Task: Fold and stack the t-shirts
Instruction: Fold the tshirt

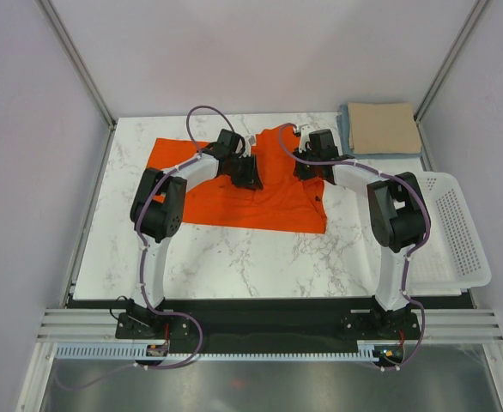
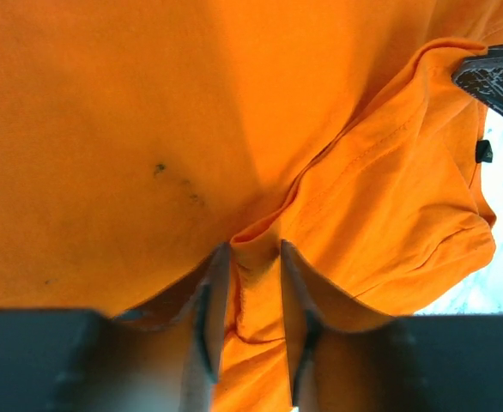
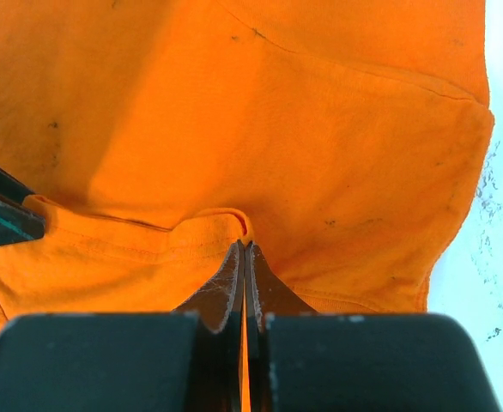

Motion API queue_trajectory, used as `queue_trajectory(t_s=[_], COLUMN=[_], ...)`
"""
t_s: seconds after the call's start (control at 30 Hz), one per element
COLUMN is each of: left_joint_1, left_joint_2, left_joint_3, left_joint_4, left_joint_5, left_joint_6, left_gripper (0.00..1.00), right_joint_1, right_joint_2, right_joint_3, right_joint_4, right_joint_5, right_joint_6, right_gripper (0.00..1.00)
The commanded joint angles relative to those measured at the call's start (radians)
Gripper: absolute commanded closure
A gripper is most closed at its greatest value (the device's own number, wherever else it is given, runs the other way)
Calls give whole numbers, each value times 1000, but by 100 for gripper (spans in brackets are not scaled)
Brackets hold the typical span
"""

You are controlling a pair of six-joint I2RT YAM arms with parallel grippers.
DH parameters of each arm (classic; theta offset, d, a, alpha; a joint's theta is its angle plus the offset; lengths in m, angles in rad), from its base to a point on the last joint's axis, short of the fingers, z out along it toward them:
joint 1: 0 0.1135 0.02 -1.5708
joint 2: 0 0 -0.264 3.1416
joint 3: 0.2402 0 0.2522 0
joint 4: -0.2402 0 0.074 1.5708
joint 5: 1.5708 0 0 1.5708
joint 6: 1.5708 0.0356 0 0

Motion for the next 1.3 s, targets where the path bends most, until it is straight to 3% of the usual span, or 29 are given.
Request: queue_trajectory(t_s=[0.0, 0.03, 0.13, 0.47, 0.77, 0.9, 1.0, 1.03, 1.1, 1.13, 1.27], left_joint_1=[-7, -9, -9, -7, -5, -2, 1, 1, 1, 1, 13], left_joint_2=[-13, -18, -48, -153, -108, -90, -91, -96, -102, -113, -185], left_joint_3=[21, 20, 6, -31, -51, -60, -67, -71, -72, -74, -98], left_joint_4=[24, 26, 26, 33, 32, 32, 29, 27, 18, 0, -48], left_joint_5=[-23, -26, -51, -141, -175, -180, -172, -172, -175, -181, -261], left_joint_6=[46, 42, 28, -26, -80, -98, -113, -116, -119, -119, -110], left_gripper=[69, 81, 98, 98, 98, 97, 88, 77, 71, 65, 50], right_joint_1=[4, 4, 5, 4, 4, 4, 5, 5, 5, 7, 10], right_joint_2=[-33, -33, -35, -36, -10, -1, 2, 2, -1, -3, -44], right_joint_3=[4, 2, -1, 9, 24, 39, 79, 88, 122, 134, 197], right_joint_4=[32, 31, 32, 38, 48, 46, 26, 22, 5, -32, -187], right_joint_5=[-14, -13, -2, 41, 55, 59, 49, 47, 47, 64, 217], right_joint_6=[3, 0, -2, -22, -15, -9, -12, -12, -12, -8, 206], right_gripper=[100, 100, 100, 100, 100, 92, 89, 87, 74, 72, 69])
